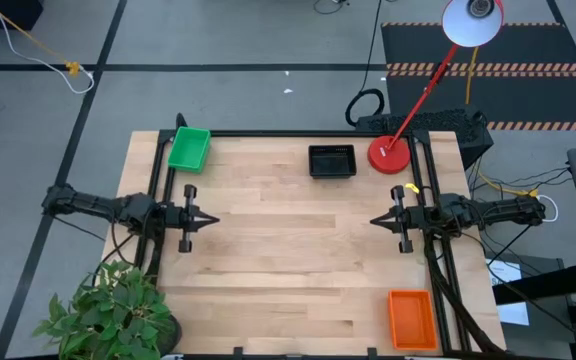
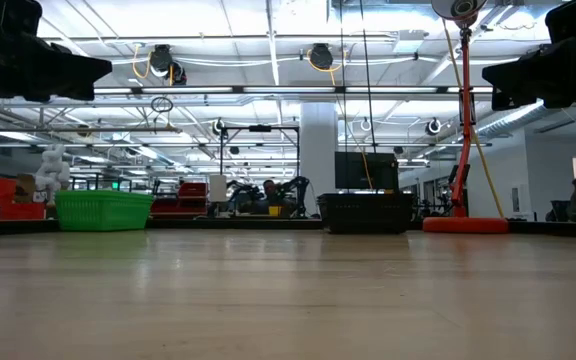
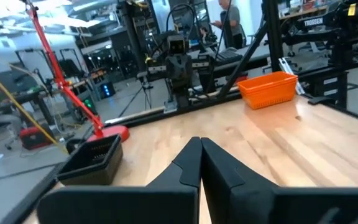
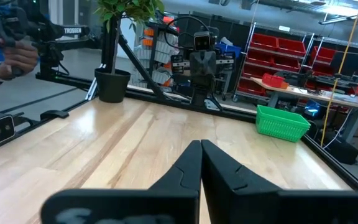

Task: Stack baskets by color
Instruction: Return to Home Position

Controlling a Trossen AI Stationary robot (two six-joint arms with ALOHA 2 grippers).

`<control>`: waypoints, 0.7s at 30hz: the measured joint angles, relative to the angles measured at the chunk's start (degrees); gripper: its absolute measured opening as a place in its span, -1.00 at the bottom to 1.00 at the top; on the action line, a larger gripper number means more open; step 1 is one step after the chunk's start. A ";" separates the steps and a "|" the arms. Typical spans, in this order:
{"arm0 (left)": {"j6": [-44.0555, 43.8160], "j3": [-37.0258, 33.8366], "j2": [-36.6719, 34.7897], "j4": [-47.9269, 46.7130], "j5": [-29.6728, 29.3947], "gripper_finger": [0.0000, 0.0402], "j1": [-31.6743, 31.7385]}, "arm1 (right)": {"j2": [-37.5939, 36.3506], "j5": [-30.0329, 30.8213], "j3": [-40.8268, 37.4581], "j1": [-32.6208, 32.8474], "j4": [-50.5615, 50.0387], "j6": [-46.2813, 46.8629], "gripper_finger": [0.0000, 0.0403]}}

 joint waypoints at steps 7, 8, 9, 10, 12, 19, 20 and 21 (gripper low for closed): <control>1.22 0.02 -2.28 -3.02 0.99 -0.95 3.34 | 0.02 -0.02 0.00 0.00 0.00 -0.02 -1.00; 1.07 0.00 -2.60 -3.76 1.30 -0.95 3.83 | 0.02 -0.02 0.00 0.00 0.00 -0.02 -1.00; 0.79 0.00 -2.95 -4.13 2.03 -0.95 4.38 | 0.02 -0.02 0.00 0.00 0.00 -0.02 -1.00; 0.74 0.00 -3.25 -4.25 2.97 -0.97 4.90 | 0.02 -0.02 0.00 0.00 0.00 -0.01 -1.00; 0.32 0.00 -3.69 -4.53 5.42 -0.98 5.89 | 0.02 -0.02 0.00 0.00 0.00 -0.02 -1.00; -0.78 0.00 -3.80 -7.09 6.93 -0.99 9.49 | 0.02 -0.02 0.00 0.00 0.00 -0.02 -1.00; -0.82 0.00 -3.81 -7.13 6.95 -0.98 10.02 | 0.02 -0.02 0.00 0.00 0.00 -0.02 -1.00; -0.84 0.00 -3.78 -7.16 7.05 -0.98 10.47 | 0.02 -0.02 0.00 0.00 0.00 -0.02 -1.00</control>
